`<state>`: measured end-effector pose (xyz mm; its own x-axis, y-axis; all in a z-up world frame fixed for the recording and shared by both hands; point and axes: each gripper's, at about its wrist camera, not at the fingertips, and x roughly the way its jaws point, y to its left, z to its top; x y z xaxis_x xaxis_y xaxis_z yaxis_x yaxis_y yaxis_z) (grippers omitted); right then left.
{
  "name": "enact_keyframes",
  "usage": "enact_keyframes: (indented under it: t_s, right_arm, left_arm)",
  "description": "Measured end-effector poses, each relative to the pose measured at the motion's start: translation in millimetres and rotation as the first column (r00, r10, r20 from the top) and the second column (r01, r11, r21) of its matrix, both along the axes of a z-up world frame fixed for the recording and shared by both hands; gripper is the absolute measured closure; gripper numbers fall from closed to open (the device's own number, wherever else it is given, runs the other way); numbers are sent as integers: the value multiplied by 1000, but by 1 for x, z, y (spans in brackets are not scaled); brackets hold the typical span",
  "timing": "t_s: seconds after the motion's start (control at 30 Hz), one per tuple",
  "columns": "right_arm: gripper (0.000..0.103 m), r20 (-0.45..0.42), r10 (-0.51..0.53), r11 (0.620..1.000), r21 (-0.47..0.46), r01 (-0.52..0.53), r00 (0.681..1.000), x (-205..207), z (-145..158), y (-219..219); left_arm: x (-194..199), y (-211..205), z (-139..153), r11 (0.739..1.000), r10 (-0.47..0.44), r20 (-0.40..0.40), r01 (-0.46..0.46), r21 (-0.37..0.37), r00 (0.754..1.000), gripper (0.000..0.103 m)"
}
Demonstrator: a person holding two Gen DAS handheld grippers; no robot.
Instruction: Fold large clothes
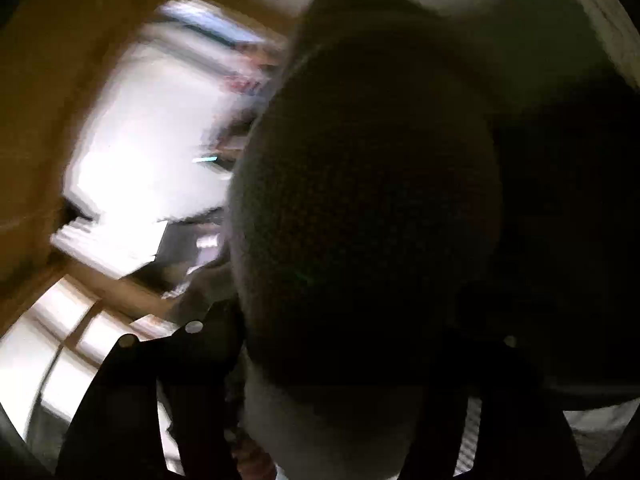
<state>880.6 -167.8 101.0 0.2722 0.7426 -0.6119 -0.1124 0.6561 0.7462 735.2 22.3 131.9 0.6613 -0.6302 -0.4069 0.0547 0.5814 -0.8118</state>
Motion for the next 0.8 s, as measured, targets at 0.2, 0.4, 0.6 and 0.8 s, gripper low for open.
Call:
enact_keyframes:
  t_s: [0.2,0.4,0.6,0.8]
  right_arm:
    - [32,-6,14,990,139,-13,1000,16,-65,-20]
    - [27,-34,136,991,10,-135,990,16,-34,-23]
    - [3,160,27,886,-460,50,987,-3,33,-54]
    - [3,371,109,713,-676,188,922,-44,84,4]
  left_arm:
    - [23,-33,-84,999,-39,-23,40,28,999,34]
    - [-18,-47,-41,991,-28,-9,29,133,1000,28]
    - [-17,-18,42,940,-126,127,77,333,984,12]
    - [95,-46,71,539,-85,174,-102,836,981,8]
